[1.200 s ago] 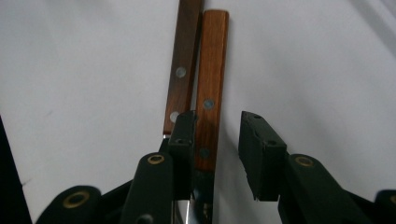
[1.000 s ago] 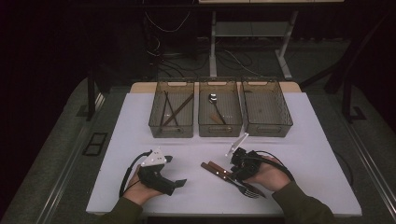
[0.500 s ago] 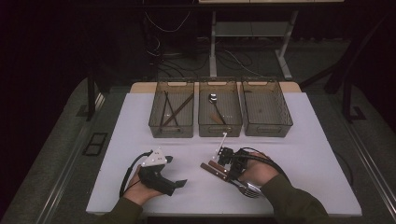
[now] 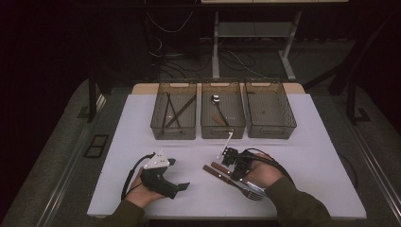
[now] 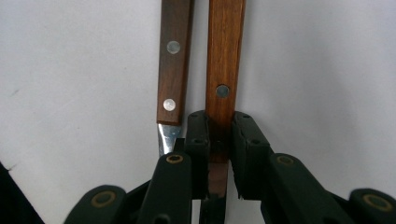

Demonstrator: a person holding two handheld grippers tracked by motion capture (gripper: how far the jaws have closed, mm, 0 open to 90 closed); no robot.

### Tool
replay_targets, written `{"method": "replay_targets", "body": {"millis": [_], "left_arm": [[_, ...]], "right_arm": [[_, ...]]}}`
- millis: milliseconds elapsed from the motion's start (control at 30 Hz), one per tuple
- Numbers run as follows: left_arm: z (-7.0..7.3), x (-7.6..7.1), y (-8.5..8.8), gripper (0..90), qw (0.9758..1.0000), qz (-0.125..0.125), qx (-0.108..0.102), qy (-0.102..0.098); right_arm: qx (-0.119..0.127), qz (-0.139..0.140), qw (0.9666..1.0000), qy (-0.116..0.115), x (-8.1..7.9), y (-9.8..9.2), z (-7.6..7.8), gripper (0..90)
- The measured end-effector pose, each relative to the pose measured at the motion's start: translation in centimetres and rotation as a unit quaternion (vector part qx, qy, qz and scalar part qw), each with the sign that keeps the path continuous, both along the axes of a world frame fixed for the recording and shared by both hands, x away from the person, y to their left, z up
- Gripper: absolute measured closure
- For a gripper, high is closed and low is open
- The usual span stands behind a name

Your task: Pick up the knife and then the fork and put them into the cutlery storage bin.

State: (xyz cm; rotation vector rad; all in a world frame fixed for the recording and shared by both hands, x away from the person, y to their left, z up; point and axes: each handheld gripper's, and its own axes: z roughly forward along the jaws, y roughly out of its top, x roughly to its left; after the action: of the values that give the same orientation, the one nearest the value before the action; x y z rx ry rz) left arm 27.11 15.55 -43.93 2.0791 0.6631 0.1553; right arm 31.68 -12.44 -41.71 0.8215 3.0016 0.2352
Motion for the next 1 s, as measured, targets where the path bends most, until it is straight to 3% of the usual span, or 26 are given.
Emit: {"method": "replay_targets", "body": {"millis": [100, 200, 400, 500, 633, 800, 900, 1000], "left_arm": [[0.0, 0.0, 0.1, 0.0, 1.0000, -0.003, -0.003, -0.001], [0.0, 0.0, 0.2, 0.0, 1.0000, -0.005, -0.006, 0.000], [0.1, -0.1, 0.2, 0.0, 0.9999, -0.008, -0.008, -0.006], [0.1, -0.1, 0.2, 0.0, 0.9999, -0.006, -0.013, -0.005], [0.1, -0.1, 0.2, 0.0, 0.9999, -0.008, -0.012, -0.005], [0.1, -0.1, 0.3, 0.0, 0.9999, -0.007, -0.014, -0.004], [0.1, 0.0, 0.3, 0.0, 0.9999, -0.009, -0.011, -0.004], [0.1, 0.0, 0.3, 0.0, 0.9999, -0.009, -0.011, -0.004]], "right_arm": [[0.030, -0.016, 0.9994, 0.006, 0.2, -0.8, 0.2, 78.0], [0.053, -0.025, 0.9982, -0.007, 0.4, -1.9, 0.5, 78.0], [0.107, -0.043, 0.9929, -0.028, 0.8, -4.0, 1.5, 77.9], [0.135, -0.049, 0.9887, -0.043, 1.0, -5.2, 2.3, 78.0], [0.183, -0.064, 0.9792, -0.061, 1.2, -6.6, 3.4, 77.9], [0.224, -0.079, 0.9675, -0.086, 1.5, -8.3, 4.6, 77.9], [0.256, -0.087, 0.9566, -0.108, 1.8, -9.4, 5.4, 77.9], [0.277, -0.095, 0.9484, -0.122, 2.1, -10.4, 6.2, 77.9]]}}
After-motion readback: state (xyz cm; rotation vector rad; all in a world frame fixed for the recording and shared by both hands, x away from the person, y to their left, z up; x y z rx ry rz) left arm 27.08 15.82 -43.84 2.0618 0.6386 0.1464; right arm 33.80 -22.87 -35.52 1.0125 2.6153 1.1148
